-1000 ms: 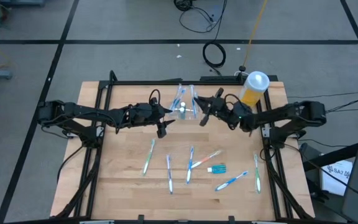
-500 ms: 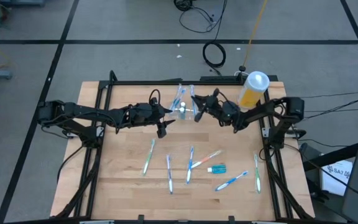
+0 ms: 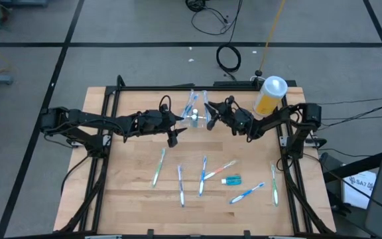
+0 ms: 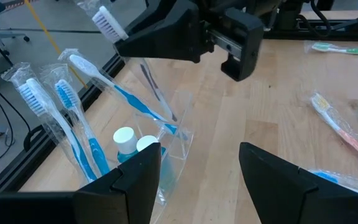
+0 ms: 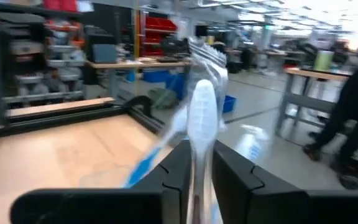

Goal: Pick & Place toothbrushing station
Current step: Put the purple toothbrush into the transparent organizer

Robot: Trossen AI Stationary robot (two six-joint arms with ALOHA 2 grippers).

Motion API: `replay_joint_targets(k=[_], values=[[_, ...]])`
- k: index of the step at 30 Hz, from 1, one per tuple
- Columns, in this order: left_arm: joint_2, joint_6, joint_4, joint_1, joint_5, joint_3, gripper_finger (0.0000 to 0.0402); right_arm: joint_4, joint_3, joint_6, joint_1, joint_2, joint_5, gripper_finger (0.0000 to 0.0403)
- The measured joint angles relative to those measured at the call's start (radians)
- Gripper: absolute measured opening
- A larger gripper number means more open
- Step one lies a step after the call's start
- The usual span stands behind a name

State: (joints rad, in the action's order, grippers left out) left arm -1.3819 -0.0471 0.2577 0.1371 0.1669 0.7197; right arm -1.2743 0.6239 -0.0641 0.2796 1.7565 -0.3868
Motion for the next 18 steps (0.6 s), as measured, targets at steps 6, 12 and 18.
replay_joint_targets(k=[6,12,18], values=[[0.0,0.003,0.0,0.0,0.0,0.0,0.0225,0.087,0.0,0.106,-0.006,0.0,-0.102,0.0087],[0.0,0.005,0.0,0.0,0.0,0.0,0.0225,0.114,0.0,0.168,-0.006,0.0,-0.114,0.0127],[0.0,0.008,0.0,0.0,0.0,0.0,0.0225,0.085,0.0,0.155,-0.009,-0.02,-0.113,0.0165]])
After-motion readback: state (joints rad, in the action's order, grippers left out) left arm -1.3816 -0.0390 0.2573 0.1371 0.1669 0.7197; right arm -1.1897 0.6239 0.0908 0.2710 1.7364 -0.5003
